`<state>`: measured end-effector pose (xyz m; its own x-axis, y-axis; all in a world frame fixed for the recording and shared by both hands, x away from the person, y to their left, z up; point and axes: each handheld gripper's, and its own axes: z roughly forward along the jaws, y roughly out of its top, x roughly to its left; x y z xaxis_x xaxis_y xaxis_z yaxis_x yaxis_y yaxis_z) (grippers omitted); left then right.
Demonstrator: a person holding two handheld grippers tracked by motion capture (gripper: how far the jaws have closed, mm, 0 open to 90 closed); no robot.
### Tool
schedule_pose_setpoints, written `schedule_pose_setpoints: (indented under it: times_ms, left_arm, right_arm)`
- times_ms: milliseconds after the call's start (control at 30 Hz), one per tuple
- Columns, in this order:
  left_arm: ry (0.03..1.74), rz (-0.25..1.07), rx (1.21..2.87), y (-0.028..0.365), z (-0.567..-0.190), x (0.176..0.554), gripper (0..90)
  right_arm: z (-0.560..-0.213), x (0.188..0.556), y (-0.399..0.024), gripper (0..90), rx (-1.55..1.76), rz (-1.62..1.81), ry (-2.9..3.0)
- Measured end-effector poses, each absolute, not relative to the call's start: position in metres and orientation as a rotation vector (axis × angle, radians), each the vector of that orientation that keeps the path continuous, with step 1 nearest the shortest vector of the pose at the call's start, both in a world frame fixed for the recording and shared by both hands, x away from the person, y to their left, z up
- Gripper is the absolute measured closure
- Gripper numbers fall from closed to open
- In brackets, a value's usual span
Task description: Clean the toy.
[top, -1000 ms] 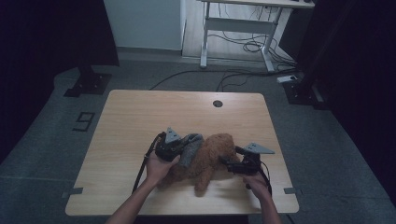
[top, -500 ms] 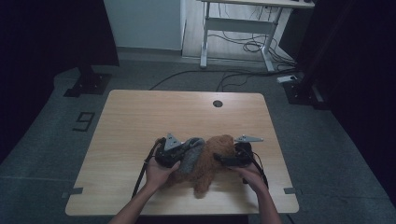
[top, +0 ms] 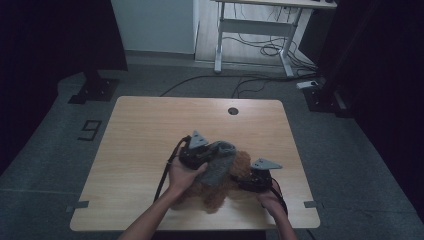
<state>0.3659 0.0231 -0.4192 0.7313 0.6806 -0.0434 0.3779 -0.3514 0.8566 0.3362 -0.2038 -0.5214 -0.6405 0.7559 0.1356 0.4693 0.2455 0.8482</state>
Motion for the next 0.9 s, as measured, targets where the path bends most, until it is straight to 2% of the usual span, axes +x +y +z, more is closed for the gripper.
schedule_pose_setpoints:
  times_ms: [100,200,233,333,500,733,900]
  left_arm:
    - [0.82,0.35,2.006,-0.013,-0.419,0.381,81.7]
    - [0.851,0.316,2.106,-0.042,-0.438,0.393,81.8]
    - [0.848,0.321,2.149,-0.048,-0.447,0.394,81.8]
    - [0.835,0.366,2.137,-0.045,-0.454,0.391,82.0]
    - [0.851,0.502,2.22,-0.017,-0.452,0.385,82.2]
    - [0.958,0.468,2.184,0.051,-0.455,0.383,82.1]
    - [1.07,0.446,2.146,0.102,-0.474,0.381,82.1]
  right_arm:
    - [-0.522,0.333,-0.202,38.2,1.128,1.345,2.202]
    - [-0.522,0.329,-0.201,38.2,1.112,1.329,2.185]
    - [-0.523,0.327,-0.201,38.2,1.111,1.323,2.176]
    - [-0.525,0.327,-0.203,38.1,1.129,1.329,2.167]
    - [-0.523,0.326,-0.197,38.1,1.134,1.293,2.142]
    - [-0.522,0.328,-0.194,39.4,1.157,1.274,2.119]
    - [-0.523,0.328,-0.195,39.3,1.16,1.287,2.121]
